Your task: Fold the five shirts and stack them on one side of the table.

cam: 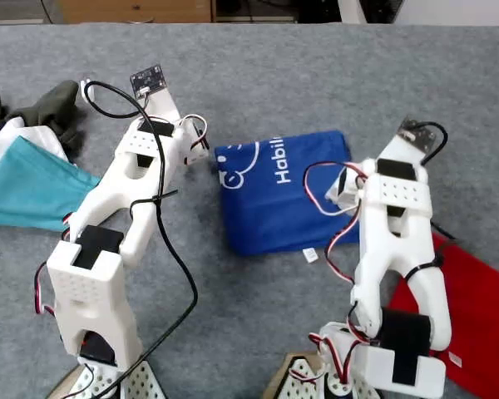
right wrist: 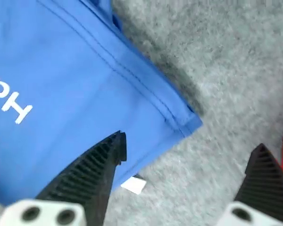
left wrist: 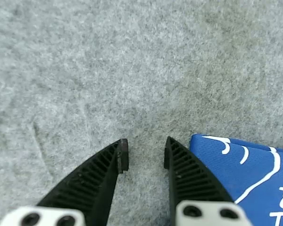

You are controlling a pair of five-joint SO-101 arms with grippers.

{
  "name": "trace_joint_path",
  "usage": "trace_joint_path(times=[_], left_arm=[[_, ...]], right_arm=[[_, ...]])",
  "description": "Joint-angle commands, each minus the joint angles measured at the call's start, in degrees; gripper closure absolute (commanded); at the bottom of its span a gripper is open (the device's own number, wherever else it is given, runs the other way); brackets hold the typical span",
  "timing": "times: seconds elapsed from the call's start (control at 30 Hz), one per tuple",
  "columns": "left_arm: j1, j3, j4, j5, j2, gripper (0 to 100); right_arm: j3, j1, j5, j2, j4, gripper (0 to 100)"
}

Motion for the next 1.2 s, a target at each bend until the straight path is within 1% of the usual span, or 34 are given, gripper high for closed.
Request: trace_joint_path(times=[0.0,0.1,0.23,0.37,0.47,0.6,0.8,0.93,1.03,1.17], left_arm=[[-0.26,-2.46,0.26,0.62,-0.22,86],[-0.26,-2.46,0.26,0.62,-0.22,86],[-0.26,-2.46,0.26,0.62,-0.22,86],[-0.26,-2.46,0.26,0.62,-0.22,86],[-0.26,-2.46,0.26,0.62,-0.22,86],[-0.26,-2.46,0.26,0.62,-0.22,86],[-0.26,-2.55,0.18,0.53,-0.22,86],[-0.26,-2.55,0.18,0.53,-0.22,86],[-0.26,-2.55,0.18,0.53,-0.22,86],[-0.35,-2.55,0.18,0.62,-0.22,86]], right_arm=[[2.86,-0.57,-0.79,1.10,-6.24,60.2],[4.88,-0.66,-1.23,3.38,-11.08,60.2],[4.88,-0.92,-5.10,6.29,-14.86,60.2],[4.88,-1.01,-6.77,9.80,-19.08,60.2],[4.79,-2.77,-6.95,12.44,-21.01,60.2],[3.82,-5.32,-8.44,14.64,-20.84,60.3],[3.38,-4.88,-8.35,14.90,-20.66,60.3],[3.03,-4.88,-8.09,14.90,-17.85,60.4],[3.03,-4.97,-7.91,15.16,-17.41,66.4],[3.03,-4.97,-7.03,15.25,-17.41,82.5]])
